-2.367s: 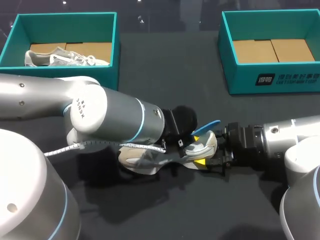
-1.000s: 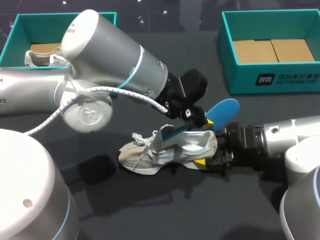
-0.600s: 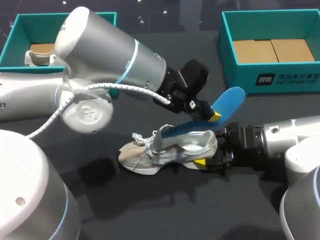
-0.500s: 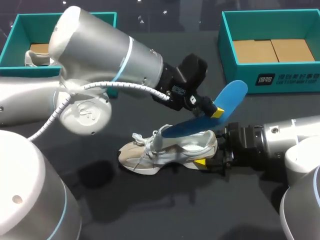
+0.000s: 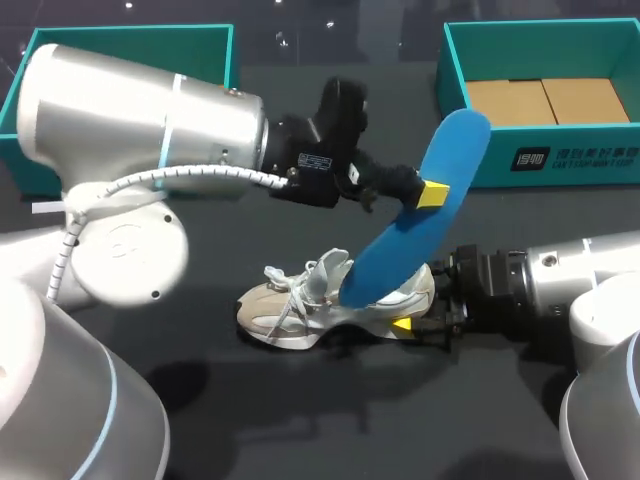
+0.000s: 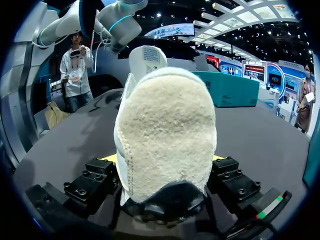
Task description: Take the shoe out of the shoebox, open the shoe tongue, remove and reinsert the insole, then place the shoe into the shoebox
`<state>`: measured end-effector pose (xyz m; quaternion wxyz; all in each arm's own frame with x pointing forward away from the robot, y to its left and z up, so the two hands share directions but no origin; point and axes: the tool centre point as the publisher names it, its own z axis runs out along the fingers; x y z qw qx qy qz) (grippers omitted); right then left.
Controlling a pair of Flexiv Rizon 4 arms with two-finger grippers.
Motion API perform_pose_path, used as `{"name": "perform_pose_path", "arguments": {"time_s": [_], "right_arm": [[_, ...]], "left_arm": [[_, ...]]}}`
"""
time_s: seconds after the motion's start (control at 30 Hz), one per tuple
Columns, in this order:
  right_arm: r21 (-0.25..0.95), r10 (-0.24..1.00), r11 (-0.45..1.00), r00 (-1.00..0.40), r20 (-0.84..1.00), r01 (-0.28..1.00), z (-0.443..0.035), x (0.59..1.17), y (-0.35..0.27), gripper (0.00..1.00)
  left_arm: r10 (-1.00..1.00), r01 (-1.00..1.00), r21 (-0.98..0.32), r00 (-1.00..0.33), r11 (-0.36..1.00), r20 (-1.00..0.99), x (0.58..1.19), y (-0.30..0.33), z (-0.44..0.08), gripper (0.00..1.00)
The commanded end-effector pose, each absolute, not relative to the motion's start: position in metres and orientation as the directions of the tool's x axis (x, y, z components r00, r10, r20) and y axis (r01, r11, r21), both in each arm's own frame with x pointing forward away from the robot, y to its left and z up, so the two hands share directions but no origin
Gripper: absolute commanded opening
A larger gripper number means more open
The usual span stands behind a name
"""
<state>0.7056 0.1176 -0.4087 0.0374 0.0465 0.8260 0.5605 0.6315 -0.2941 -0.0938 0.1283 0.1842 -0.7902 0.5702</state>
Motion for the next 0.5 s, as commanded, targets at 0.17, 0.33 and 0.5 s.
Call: {"name": "perform_pose_path", "arguments": {"time_s": [0.17, 0.33, 0.5], "right_arm": [[0.928, 0.120, 0.370, -0.993, -0.010, 0.035, -0.410, 0.705, 0.117, 0.00], [0.928, 0.120, 0.370, -0.993, -0.010, 0.035, -0.410, 0.705, 0.117, 0.00], [0.928, 0.120, 0.370, -0.993, -0.010, 0.035, -0.410, 0.705, 0.117, 0.00]], "left_arm": [[-0.132, -0.434, -0.871, -0.900, 0.231, 0.414, 0.629, -0.282, -0.098, 0.00], [-0.104, -0.439, -0.870, -0.898, 0.224, 0.427, 0.626, -0.275, -0.099, 0.00], [-0.061, -0.484, -0.864, -0.875, 0.136, 0.481, 0.622, -0.255, -0.090, 0.00]]}}
